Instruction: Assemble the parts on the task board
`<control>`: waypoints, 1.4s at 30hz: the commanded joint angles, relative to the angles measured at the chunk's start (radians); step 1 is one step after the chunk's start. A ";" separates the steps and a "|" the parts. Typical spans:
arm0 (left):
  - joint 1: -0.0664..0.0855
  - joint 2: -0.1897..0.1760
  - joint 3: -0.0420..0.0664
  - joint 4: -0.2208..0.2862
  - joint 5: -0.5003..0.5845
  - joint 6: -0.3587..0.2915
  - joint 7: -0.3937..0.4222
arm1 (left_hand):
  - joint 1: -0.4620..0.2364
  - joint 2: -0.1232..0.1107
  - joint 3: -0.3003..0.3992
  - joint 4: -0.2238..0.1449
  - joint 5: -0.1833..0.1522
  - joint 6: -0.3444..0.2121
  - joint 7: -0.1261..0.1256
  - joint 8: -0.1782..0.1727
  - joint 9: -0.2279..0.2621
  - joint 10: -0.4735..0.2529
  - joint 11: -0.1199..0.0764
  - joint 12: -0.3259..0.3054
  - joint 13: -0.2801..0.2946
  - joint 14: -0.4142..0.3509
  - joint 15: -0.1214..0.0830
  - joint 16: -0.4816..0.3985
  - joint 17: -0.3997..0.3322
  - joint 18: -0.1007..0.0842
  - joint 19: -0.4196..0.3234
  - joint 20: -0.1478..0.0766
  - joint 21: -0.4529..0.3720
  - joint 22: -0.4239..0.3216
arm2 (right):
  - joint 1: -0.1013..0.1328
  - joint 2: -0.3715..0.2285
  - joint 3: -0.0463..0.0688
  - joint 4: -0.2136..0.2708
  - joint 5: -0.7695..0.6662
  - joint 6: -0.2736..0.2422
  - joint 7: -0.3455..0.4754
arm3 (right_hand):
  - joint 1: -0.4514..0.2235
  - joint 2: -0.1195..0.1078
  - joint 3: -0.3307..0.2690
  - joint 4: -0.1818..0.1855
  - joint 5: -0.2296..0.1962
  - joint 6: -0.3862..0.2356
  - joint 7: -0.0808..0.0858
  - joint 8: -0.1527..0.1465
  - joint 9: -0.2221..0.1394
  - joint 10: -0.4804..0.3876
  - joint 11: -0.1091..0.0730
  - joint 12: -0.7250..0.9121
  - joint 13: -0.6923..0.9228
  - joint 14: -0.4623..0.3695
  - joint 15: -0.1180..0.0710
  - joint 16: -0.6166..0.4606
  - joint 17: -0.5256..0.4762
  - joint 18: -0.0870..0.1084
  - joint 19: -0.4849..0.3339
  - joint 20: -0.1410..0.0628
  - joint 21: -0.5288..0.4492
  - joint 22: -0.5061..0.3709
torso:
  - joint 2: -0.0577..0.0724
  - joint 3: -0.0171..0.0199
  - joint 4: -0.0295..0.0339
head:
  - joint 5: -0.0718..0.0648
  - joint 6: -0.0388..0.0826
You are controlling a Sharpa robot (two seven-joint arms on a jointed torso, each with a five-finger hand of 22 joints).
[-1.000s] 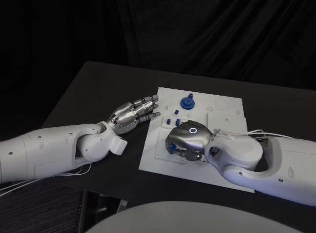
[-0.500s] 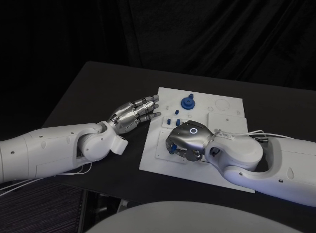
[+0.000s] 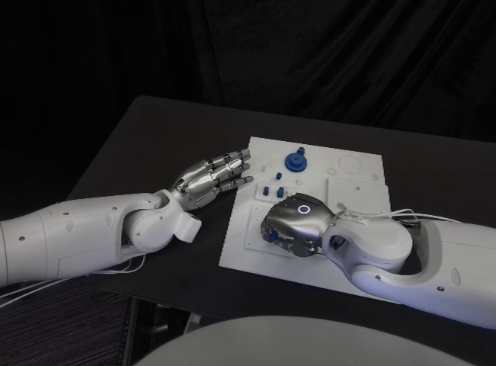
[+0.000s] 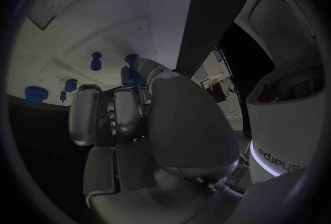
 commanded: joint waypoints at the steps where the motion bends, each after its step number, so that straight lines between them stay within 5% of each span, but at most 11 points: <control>1: -0.002 0.003 0.001 0.001 0.003 0.014 0.007 | 0.000 0.004 0.007 0.000 0.006 0.004 0.003 0.007 0.001 0.004 -0.001 0.004 0.001 0.003 -0.003 0.003 0.001 0.002 0.007 -0.003 0.005 -0.001 | -0.004 -0.001 -0.001 0.004 -0.008 0.017 -0.012 | -0.012 -0.001 -0.002 -0.001 -0.005 0.006 0.000 -0.003 0.001 0.087 -0.083 -0.002 0.002 0.001 -0.003 0.004 0.002 -0.016 -0.001 -0.005 0.003 0.181 | 0.000 0.0001 -0.0008 | 0.001 0.000; 7: -0.002 0.004 0.001 -0.001 0.003 0.014 0.006 | 0.000 0.004 0.009 0.000 0.006 0.006 0.005 0.007 0.001 0.004 -0.001 0.003 0.001 0.003 -0.003 0.002 0.000 0.002 0.006 -0.002 0.005 -0.002 | -0.004 0.000 -0.001 -0.001 -0.007 0.022 -0.025 | -0.022 -0.004 -0.005 0.002 -0.018 -0.014 0.003 -0.017 0.001 0.077 -0.080 -0.016 -0.001 -0.002 -0.001 -0.001 -0.005 -0.014 -0.005 -0.005 -0.004 0.179 | -0.001 0.0000 -0.0003 | 0.000 0.000; 9: -0.002 0.004 0.001 -0.001 0.003 0.014 0.005 | 0.000 0.004 0.009 0.000 0.006 0.006 0.005 0.007 0.001 0.004 -0.001 0.003 0.001 0.003 -0.003 0.002 0.000 0.002 0.006 -0.002 0.005 -0.002 | -0.004 -0.001 -0.001 -0.003 -0.007 0.026 -0.030 | -0.040 -0.013 -0.006 0.013 -0.035 -0.100 0.016 -0.067 -0.016 0.038 -0.069 -0.045 -0.012 -0.008 0.009 -0.008 -0.016 -0.012 -0.012 0.000 -0.019 0.175 | -0.001 -0.0001 -0.0008 | 0.001 0.000; 13: -0.002 0.004 0.001 -0.003 0.003 0.013 0.003 | 0.001 0.004 0.010 0.000 0.006 0.006 0.006 0.007 0.001 0.003 -0.001 0.000 0.000 0.002 -0.003 0.002 0.000 0.002 0.006 -0.002 0.005 -0.003 | -0.004 -0.003 -0.001 -0.008 -0.007 0.037 -0.041 | -0.094 -0.054 -0.073 0.054 -0.100 -0.341 -0.058 -0.184 -0.073 -0.155 -0.018 -0.122 -0.037 -0.053 0.042 -0.045 -0.076 0.004 -0.062 0.031 -0.110 0.148 | -0.001 -0.0001 -0.0015 | 0.001 0.000; 14: -0.002 0.005 0.001 -0.003 0.003 0.013 0.003 | 0.001 0.004 0.010 0.000 0.006 0.006 0.006 0.007 0.001 0.003 -0.001 0.000 0.000 0.002 -0.003 0.002 0.000 0.002 0.006 -0.002 0.005 -0.003 | -0.004 -0.004 -0.001 -0.010 -0.007 0.035 -0.042 | -0.079 -0.050 -0.130 0.074 -0.114 -0.405 -0.076 -0.184 -0.092 -0.213 -0.012 -0.128 -0.036 -0.070 0.047 -0.056 -0.094 0.012 -0.078 0.034 -0.138 0.140 | -0.001 0.0001 -0.0015 | 0.001 0.000; 16: -0.002 0.005 0.001 -0.004 0.003 0.013 0.002 | 0.001 0.004 0.010 0.000 0.006 0.006 0.006 0.007 0.001 0.003 -0.001 0.000 0.000 0.002 -0.003 0.002 0.000 0.002 0.006 -0.002 0.005 -0.003 | -0.004 -0.007 -0.001 -0.011 -0.007 0.027 -0.041 | -0.042 -0.089 -0.217 0.161 -0.130 -0.624 -0.125 -0.191 -0.175 -0.309 0.002 -0.136 -0.038 -0.093 0.051 -0.073 -0.123 0.021 -0.101 0.035 -0.180 0.129 | -0.001 0.0000 -0.0013 | 0.000 0.000; 18: -0.003 0.005 0.001 -0.005 0.003 0.013 0.002 | 0.001 0.004 0.010 0.000 0.006 0.006 0.006 0.007 0.001 0.003 -0.001 0.000 0.000 0.002 -0.003 0.002 0.000 0.002 0.006 -0.002 0.005 -0.003 | -0.004 -0.010 -0.001 -0.012 -0.007 0.014 -0.040 | -0.042 -0.116 -0.244 0.178 -0.149 -0.712 -0.151 -0.204 -0.213 -0.372 0.008 -0.127 -0.036 -0.112 0.049 -0.087 -0.148 0.025 -0.118 0.041 -0.214 0.120 | -0.001 -0.0003 -0.0008 | -0.001 0.000; 27: -0.003 0.002 0.001 -0.005 0.003 0.011 0.001 | 0.001 0.004 0.010 0.001 0.006 0.005 0.007 0.007 0.001 0.002 -0.001 -0.002 0.000 0.002 -0.003 0.001 0.000 0.002 0.006 -0.002 0.005 -0.003 | -0.002 -0.056 -0.001 0.008 0.009 -0.119 -0.019 | -0.081 -0.122 -0.251 0.181 -0.181 -0.725 -0.165 -0.199 -0.228 -0.423 0.010 -0.081 -0.023 -0.118 0.051 -0.083 -0.145 0.026 -0.122 0.045 -0.226 0.119 | -0.001 0.0002 -0.0007 | -0.006 0.000; 32: -0.004 -0.003 0.001 -0.002 0.003 0.009 0.002 | 0.001 0.004 0.011 0.001 0.006 0.006 0.008 0.007 0.001 0.001 -0.002 -0.003 -0.001 0.002 -0.002 0.002 0.000 0.002 0.005 -0.002 0.005 -0.004 | 0.023 -0.113 0.000 0.040 0.067 -0.207 -0.004 | -0.070 -0.095 -0.222 0.179 -0.154 -0.648 -0.128 -0.176 -0.216 -0.446 0.012 -0.030 -0.012 -0.119 0.053 -0.079 -0.145 0.026 -0.120 0.047 -0.230 0.121 | -0.002 -0.0001 -0.0011 | -0.013 0.000; 38: -0.004 -0.010 0.001 0.002 0.003 0.004 0.004 | 0.001 0.003 0.011 0.001 0.006 0.008 0.008 0.008 0.002 0.001 -0.002 -0.001 0.000 0.002 -0.002 0.002 0.000 0.002 0.006 -0.002 0.005 -0.002 | 0.093 -0.214 0.000 0.101 0.195 -0.289 0.013 | -0.027 -0.039 -0.172 0.170 -0.097 -0.428 -0.058 -0.111 -0.175 -0.415 0.004 0.086 0.014 -0.116 0.050 -0.070 -0.138 0.025 -0.111 0.045 -0.225 0.126 | -0.004 0.0009 -0.0011 | -0.035 0.000; 42: -0.004 -0.014 0.001 0.006 0.003 0.000 0.005 | 0.001 0.003 0.011 0.001 0.005 0.009 0.008 0.008 0.002 0.001 -0.002 0.001 0.000 0.002 -0.002 0.003 0.000 0.002 0.006 -0.002 0.005 -0.002 | 0.145 -0.311 -0.001 0.149 0.330 -0.315 0.015 | 0.006 -0.011 -0.137 0.157 -0.043 -0.312 -0.003 -0.064 -0.157 -0.268 -0.024 0.238 0.067 -0.120 0.048 -0.075 -0.149 0.025 -0.110 0.044 -0.230 0.126 | -0.005 0.0008 0.0015 | -0.063 0.000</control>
